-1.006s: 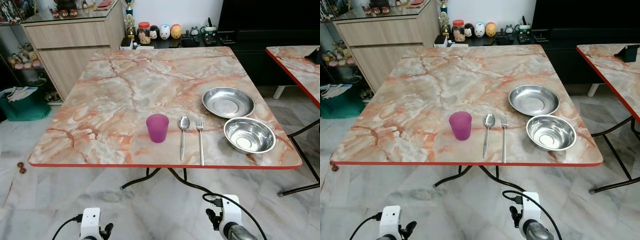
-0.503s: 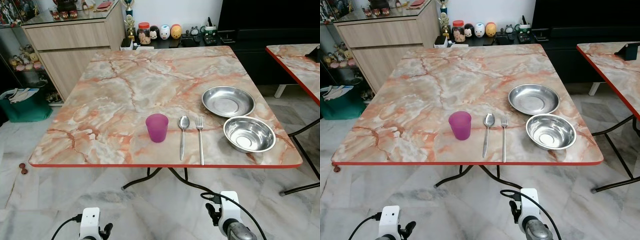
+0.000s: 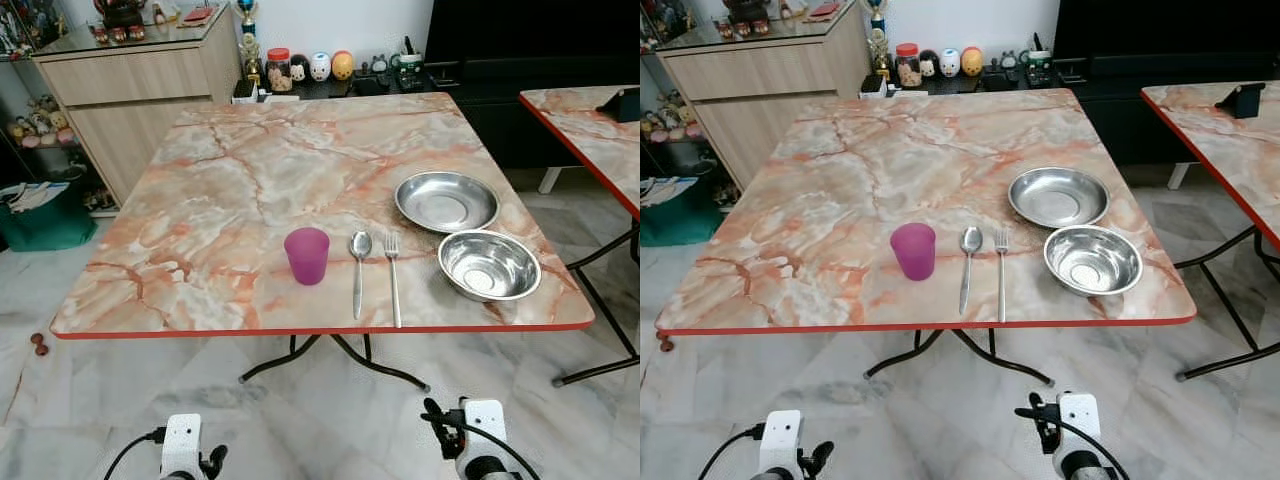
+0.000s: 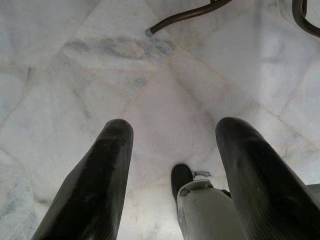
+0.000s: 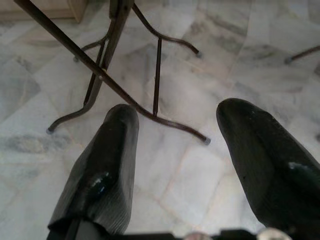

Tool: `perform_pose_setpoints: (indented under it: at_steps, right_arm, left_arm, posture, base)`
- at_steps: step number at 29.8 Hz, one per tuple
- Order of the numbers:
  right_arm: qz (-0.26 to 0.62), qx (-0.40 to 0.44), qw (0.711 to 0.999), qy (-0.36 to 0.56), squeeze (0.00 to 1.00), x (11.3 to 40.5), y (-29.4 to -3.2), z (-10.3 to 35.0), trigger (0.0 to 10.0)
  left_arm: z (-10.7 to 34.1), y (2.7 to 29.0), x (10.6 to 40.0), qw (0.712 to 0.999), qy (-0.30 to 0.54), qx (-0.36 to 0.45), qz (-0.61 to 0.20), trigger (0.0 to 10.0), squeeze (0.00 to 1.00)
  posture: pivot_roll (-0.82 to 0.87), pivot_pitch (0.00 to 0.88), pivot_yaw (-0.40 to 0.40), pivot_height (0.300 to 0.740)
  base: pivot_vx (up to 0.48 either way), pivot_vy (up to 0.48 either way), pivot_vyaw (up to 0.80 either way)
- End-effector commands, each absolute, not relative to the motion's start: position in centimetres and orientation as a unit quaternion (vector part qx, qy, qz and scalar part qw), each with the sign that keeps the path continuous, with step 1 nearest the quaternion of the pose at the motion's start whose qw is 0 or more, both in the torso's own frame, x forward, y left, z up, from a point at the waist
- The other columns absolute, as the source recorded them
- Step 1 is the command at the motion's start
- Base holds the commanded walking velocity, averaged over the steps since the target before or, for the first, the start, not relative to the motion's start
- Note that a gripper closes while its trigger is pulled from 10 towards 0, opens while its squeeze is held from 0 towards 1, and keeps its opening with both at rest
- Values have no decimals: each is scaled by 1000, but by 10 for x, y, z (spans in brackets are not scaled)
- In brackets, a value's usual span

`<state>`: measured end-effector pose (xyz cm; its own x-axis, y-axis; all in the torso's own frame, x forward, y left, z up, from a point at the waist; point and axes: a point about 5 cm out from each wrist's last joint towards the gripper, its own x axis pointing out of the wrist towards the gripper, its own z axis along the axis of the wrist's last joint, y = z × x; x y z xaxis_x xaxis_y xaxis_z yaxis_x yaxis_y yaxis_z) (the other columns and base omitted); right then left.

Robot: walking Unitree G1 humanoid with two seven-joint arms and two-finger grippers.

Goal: Setting the table

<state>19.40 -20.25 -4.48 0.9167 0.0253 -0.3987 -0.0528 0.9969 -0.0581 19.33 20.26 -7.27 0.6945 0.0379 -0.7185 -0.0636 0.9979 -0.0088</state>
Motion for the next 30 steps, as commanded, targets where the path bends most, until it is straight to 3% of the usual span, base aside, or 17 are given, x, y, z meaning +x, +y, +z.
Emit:
perform_pose_setpoints:
  at_steps: [1, 6, 18, 30]
  right_arm:
    - [15, -34, 984, 174, 0, 192, -203, -38, 10000]
    - [9, -44, 990, 131, 0, 189, -208, -25, 10000]
    - [-21, -67, 997, 17, 0, 175, -210, 54, 10000]
    - [-39, -44, 994, -89, 0, 246, -203, 135, 10000]
  left_arm:
    - [-74, 207, 189, 919, 394, -11, 27, 10000, 0]
    - [-74, 208, 189, 918, 395, -10, 27, 10000, 0]
    - [-74, 209, 189, 918, 396, -8, 22, 10000, 0]
    - [-73, 209, 192, 920, 391, -17, 31, 10000, 0]
  posture:
    - [-65, 0, 59, 701]
    - [-74, 0, 60, 701]
    - [-95, 0, 63, 701]
    - [-93, 0, 62, 701]
  base:
    - [0, 0, 0]
    - [0, 0, 0]
    - [0, 0, 0]
    - [0, 0, 0]
